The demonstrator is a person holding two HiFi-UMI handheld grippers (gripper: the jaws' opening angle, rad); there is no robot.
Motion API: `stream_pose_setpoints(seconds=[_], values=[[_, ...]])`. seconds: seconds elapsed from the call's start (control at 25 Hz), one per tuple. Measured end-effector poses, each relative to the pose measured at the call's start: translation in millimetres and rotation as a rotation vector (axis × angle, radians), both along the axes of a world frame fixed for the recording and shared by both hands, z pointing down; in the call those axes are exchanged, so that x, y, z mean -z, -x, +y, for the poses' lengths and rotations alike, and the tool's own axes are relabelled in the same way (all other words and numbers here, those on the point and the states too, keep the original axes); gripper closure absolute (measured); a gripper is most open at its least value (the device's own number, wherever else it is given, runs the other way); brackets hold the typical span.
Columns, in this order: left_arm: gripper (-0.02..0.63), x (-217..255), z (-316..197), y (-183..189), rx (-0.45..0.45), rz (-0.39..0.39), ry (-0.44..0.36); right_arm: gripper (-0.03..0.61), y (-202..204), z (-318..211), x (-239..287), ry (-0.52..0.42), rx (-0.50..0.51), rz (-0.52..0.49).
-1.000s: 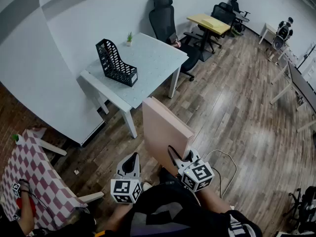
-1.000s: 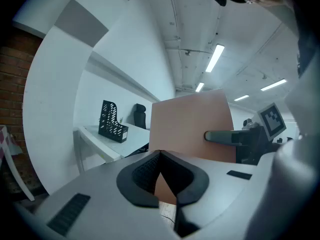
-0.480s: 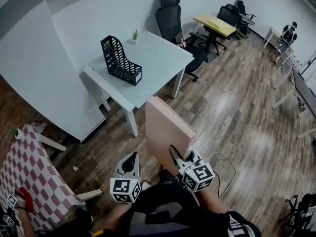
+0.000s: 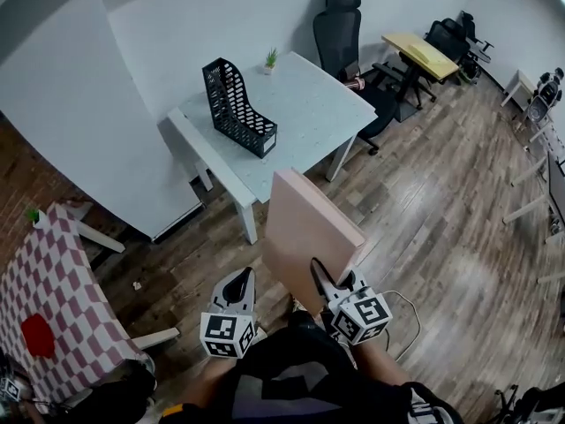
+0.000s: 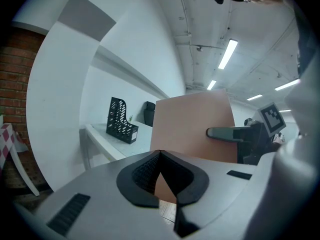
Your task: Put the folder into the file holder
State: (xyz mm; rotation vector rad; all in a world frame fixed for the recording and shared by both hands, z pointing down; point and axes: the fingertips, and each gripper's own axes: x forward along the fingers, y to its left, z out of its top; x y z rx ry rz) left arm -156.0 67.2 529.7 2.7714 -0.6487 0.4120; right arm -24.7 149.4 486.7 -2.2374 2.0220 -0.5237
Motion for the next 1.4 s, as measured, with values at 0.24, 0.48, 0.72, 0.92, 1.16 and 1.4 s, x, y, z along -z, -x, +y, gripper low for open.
stream_pose_setpoints(seconds=[0.24,0.48,0.72,0.92,1.16,1.4], values=[[0.607,8,-31,-44,0.021,-0.025,-0.026,0.440,-47,-37,8,-0.034,0.037,-0.004],[0.607,21,-57,-91,0.066,-0.039,-0.049,0.440,-97,-65,17,-0.068,0.077,-0.028],[0.607,25,-68,-136,0.097,-0.058,-0.064,0.440,-141,-83,26,-0.098,0.129,-0.032],[0.607,23,-70,-159,0.121,-0.076,-0.069,0.440,-168,-92,27,-0.111,0.158,-0.038],[0.607,8,-78,-163,0.148,-0.116,-0.041,0.440,-181,-105,22,-0.116,0.173,-0.070],[0.607,-6,-114,-179,0.135,-0.109,-0.004,0.440,-192,-140,29,-0.108,0.174,-0.058]])
